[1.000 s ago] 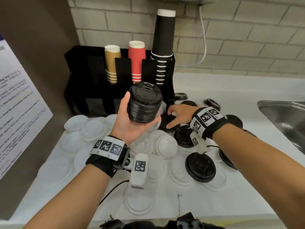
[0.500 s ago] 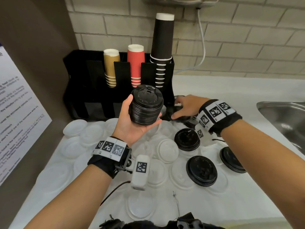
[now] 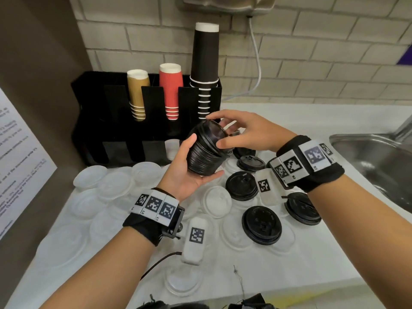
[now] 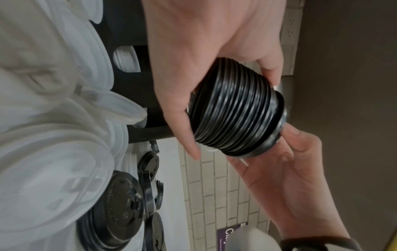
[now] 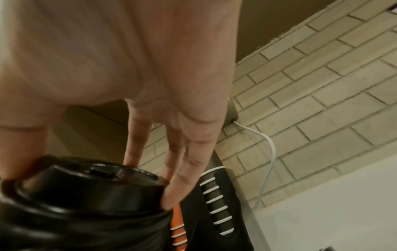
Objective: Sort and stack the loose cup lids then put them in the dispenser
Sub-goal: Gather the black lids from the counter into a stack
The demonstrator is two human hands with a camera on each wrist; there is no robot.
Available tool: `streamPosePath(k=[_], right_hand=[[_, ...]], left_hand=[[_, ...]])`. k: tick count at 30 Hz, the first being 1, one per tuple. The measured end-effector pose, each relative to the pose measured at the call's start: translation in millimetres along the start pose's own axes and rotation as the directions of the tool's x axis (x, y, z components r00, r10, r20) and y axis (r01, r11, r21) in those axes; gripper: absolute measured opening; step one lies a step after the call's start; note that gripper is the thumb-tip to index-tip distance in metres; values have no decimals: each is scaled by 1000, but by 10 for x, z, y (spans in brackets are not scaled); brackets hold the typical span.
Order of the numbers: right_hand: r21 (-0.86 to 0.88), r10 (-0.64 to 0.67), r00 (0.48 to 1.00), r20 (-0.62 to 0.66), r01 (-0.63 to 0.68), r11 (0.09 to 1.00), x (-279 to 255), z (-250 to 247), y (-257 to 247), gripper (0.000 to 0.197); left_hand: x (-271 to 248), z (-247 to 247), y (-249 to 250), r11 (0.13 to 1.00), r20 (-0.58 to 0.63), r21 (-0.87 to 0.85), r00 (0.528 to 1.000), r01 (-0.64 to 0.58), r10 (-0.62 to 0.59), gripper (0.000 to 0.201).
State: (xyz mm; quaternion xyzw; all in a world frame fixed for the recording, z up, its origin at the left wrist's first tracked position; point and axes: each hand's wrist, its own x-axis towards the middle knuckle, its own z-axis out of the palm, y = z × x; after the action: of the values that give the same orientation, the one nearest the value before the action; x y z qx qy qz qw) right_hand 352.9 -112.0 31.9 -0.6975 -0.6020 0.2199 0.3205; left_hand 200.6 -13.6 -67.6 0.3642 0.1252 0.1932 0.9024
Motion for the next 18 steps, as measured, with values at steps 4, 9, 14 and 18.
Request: streamPosePath(k=[4, 9, 14, 18], right_hand=[[-54, -4, 1000, -16, 3, 999, -51, -23, -10, 53], [-114, 4, 1000, -7, -5, 993, -73, -43, -57, 55], [-141, 8, 1000, 18, -6, 990, -90, -60, -72, 57], [-153, 14, 998, 53, -6, 988, -87, -62, -43, 59]], left_hand=[[-15, 45, -39, 999, 13, 44, 1000, 19, -19, 60], [-6, 80, -85, 999, 36, 23, 999, 25, -26, 65], [26, 98, -108, 999, 67, 10, 997, 41, -42, 61], [20, 72, -120, 999, 101, -4, 994, 46, -45, 57]])
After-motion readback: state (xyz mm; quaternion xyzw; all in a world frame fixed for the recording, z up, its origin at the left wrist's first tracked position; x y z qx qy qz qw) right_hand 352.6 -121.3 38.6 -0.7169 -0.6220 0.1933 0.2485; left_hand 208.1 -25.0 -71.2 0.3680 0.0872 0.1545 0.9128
